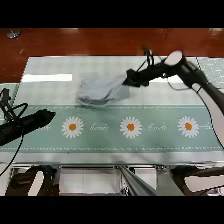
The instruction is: Fold the shirts.
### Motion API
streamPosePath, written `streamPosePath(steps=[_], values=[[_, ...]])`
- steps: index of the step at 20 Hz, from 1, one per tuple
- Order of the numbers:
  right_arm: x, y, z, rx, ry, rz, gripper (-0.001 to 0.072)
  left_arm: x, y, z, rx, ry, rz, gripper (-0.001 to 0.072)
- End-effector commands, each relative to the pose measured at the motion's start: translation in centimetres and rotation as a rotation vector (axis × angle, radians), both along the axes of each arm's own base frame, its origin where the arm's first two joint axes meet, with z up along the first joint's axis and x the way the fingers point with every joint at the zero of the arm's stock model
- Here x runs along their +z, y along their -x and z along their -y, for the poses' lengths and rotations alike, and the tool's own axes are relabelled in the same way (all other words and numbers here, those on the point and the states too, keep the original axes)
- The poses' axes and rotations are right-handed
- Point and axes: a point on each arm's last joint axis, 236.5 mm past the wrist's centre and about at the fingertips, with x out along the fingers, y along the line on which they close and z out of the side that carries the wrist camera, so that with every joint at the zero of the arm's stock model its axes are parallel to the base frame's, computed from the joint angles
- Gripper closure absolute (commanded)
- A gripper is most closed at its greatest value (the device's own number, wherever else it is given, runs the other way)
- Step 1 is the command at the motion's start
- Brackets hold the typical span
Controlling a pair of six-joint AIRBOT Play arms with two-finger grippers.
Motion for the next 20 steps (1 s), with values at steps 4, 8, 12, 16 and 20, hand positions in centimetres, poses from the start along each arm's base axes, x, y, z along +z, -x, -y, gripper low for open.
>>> streamPosePath(steps=[4,8,12,16,20], values=[[14.4,-3.1,8.1,-0.083,0.187,0.252,0.0688,-0.1,0.0,0.0,0.0,-0.001,-0.001,0.0686],[17.1,-1.7,16.9,-0.251,0.218,0.214,0.0688,-0.1,0.0,0.0,0.0,-0.001,-0.001,0.0687],[17.2,2.6,27.3,-0.459,0.294,0.06,0.0688,-0.1,0.0,0.0,0.0,-0.001,-0.001,0.0686],[13.7,9.8,34.2,-0.605,0.415,-0.15,0.0688,0.1,-0.2,-0.1,0.005,-0.002,0.007,0.0686],[9.9,16.4,36.0,-0.742,0.451,-0.225,0.0689,0.5,-0.9,-0.6,0.03,-0.009,0.039,0.0686]])
